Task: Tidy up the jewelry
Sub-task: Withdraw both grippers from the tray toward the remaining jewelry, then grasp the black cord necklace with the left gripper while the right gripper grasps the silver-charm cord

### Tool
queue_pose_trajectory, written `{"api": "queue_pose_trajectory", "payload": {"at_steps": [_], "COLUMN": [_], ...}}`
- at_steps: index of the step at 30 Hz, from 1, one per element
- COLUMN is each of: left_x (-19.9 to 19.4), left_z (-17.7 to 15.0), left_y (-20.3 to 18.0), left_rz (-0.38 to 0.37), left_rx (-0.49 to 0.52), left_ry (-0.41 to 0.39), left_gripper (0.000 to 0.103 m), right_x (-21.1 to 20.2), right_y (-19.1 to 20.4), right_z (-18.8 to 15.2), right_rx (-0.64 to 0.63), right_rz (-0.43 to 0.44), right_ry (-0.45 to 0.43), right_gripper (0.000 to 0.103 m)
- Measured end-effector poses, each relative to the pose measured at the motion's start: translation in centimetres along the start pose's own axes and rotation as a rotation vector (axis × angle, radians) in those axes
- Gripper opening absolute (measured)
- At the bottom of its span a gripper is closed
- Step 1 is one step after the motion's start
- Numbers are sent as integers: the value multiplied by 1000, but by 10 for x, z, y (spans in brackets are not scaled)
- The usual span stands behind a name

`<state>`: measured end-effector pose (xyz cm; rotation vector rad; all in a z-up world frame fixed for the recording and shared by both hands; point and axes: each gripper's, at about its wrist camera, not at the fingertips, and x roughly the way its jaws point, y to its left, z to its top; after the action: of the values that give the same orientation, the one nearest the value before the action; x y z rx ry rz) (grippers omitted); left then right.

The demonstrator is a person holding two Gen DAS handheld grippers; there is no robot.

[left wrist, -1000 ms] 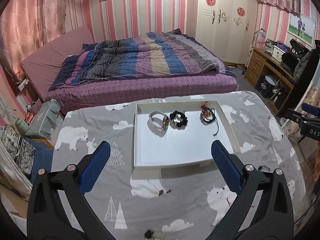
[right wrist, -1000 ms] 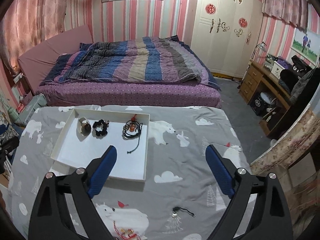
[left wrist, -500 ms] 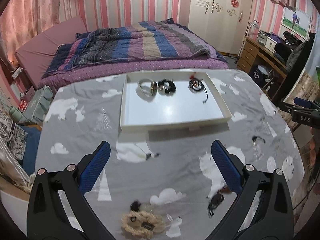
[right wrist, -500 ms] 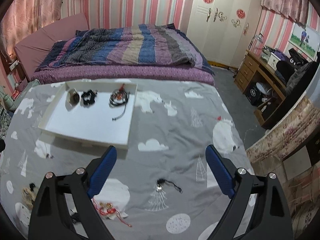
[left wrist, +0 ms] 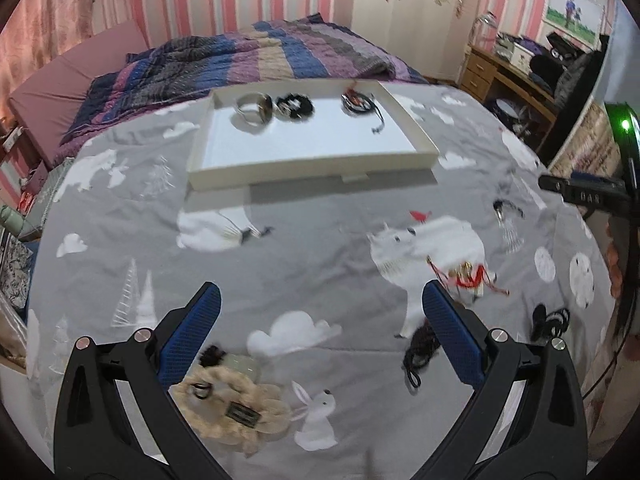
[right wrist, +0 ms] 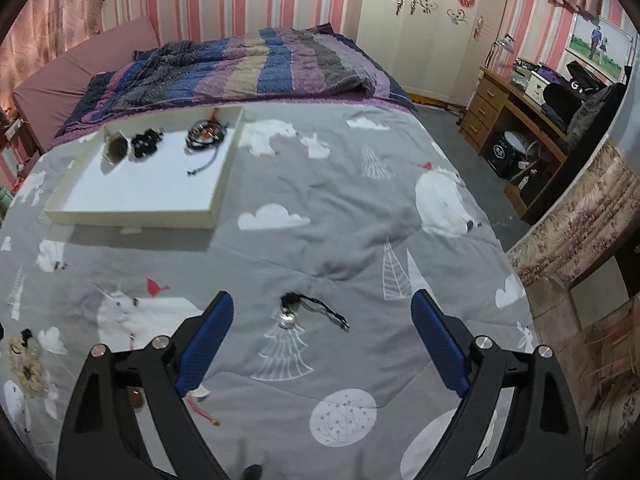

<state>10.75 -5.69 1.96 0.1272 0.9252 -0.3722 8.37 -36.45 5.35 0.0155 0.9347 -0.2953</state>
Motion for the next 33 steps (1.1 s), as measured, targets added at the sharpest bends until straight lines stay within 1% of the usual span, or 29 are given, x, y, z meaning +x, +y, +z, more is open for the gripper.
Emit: {"api": "queue_pose_trajectory", "payload": {"at_steps": [5, 8, 12, 17, 25, 33], "left_x": [0, -11, -26, -38, -41, -34], "left_z": [0, 3, 5, 5, 0, -1], "left_y": [4, 13, 26, 43, 56, 53], "left_rz": [-21, -24, -3, -2, -3, -25], "left_rx": [-2, -14, -28, -56, -73, -72], "left_ry": [18, 0, -31, -50, -50, -35], "left_gripper": [100, 100, 100, 100, 100, 100], "right_x": [9, 9, 7, 5, 7, 14], "right_y": [-6, -7, -7, -8, -13, -13], "right_z": [-8, -9, -12, -15, -15, -14], "right_rx": [21, 21, 14, 0, 13, 26], "right_rz": [19, 23, 44, 37, 43, 48], "right_ry": [13, 1, -13, -20, -26, -21], "right_gripper": [91, 91, 91, 91, 91, 91]}}
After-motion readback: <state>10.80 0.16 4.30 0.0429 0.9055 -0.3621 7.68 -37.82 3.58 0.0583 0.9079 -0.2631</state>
